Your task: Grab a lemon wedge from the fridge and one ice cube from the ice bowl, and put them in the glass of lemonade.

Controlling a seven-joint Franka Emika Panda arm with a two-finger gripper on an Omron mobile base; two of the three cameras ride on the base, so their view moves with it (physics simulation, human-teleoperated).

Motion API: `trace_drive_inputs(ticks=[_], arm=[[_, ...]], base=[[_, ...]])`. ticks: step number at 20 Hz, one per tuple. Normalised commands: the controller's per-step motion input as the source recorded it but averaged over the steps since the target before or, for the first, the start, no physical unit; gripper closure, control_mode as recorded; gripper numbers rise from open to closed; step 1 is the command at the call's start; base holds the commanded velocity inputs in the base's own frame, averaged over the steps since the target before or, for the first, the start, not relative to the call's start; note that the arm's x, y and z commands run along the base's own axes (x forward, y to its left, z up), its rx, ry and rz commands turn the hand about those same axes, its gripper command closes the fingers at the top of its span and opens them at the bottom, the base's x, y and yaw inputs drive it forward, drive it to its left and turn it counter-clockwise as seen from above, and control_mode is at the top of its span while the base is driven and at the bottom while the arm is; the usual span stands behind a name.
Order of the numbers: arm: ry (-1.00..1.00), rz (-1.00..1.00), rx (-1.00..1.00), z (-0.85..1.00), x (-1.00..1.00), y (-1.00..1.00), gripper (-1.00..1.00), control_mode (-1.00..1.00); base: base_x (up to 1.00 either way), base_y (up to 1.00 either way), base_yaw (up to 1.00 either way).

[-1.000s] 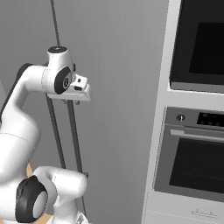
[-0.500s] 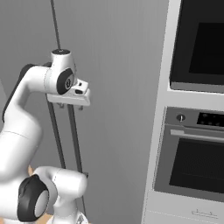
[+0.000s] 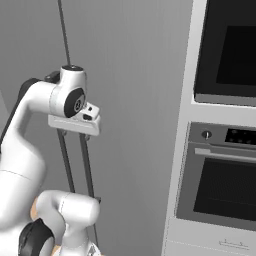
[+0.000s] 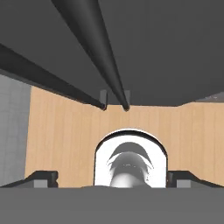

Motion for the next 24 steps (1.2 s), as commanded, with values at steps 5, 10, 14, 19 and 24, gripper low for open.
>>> trace_drive_inputs(ticks=[5, 10, 14, 19, 24], arm=[[0.0, -0.01, 0.0, 0.0, -0.02, 0.0, -1.0, 1.0], [0.0, 0.0, 0.0, 0.0, 0.0, 0.0, -1.0, 1.0], [0.0, 0.0, 0.0, 0.0, 0.0, 0.0, -1.0, 1.0], [0.0, 0.0, 0.0, 0.0, 0.0, 0.0, -1.0, 1.0], [0.0, 0.0, 0.0, 0.0, 0.0, 0.0, -1.0, 1.0]], base=[[-0.58, -0.06, -0.05], [-0.89, 0.0, -0.08], [-0.55, 0.0, -0.01], [-0.29, -0.12, 0.08], [-0.14, 0.0, 0.05]])
